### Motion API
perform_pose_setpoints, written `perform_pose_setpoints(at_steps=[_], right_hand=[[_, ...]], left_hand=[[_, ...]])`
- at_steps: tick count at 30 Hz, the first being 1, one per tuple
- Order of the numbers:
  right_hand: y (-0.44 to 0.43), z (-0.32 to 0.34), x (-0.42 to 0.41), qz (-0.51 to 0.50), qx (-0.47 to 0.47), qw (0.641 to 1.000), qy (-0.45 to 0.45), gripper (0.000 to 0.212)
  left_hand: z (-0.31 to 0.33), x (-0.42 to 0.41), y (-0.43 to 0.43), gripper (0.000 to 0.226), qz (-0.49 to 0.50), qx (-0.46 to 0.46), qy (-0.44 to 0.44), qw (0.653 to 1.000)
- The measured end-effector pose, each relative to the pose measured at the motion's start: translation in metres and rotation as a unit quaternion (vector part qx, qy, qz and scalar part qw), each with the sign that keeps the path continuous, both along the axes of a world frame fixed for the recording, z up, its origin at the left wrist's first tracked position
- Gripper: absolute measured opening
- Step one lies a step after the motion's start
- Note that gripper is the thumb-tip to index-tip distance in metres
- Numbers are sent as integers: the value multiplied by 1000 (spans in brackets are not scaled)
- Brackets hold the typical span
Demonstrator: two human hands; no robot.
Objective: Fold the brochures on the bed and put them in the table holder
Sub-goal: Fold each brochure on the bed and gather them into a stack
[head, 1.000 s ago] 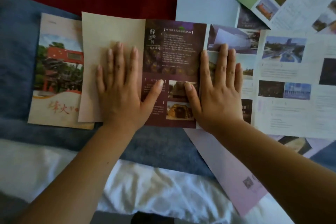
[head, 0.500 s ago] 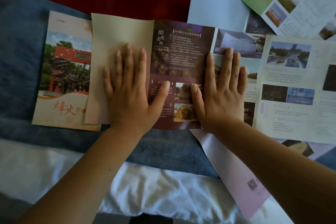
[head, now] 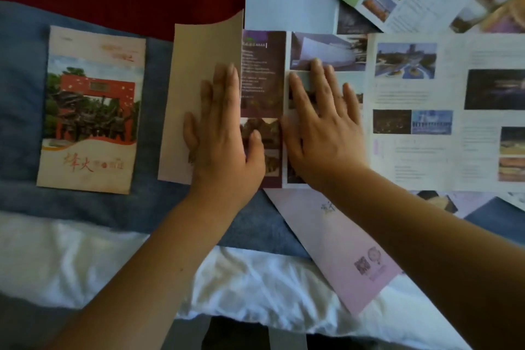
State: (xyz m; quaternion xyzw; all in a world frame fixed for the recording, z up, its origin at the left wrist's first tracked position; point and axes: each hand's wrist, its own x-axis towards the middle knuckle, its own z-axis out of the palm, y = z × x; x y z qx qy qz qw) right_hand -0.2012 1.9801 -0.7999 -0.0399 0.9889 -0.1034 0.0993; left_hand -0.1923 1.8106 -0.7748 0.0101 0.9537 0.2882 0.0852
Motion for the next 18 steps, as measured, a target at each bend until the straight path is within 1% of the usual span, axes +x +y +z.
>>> perform_pose_setpoints(at_steps=[4,7,12,18], right_hand=[[38,8,10,-33,61,998,-10,70],[75,11,19,-65,77,995,-20,73],[126,3,33,-91,56,994,-14,75],[131,-16,40,-102,38,994,16,75]], left_hand=[[0,0,14,89,-9,-30,-12,999],[3,-2,22,89,1,-38,-20,999],[8,0,46,90,-29,-40,-28,998],[9,14,90,87,-77,-23,-23,996]])
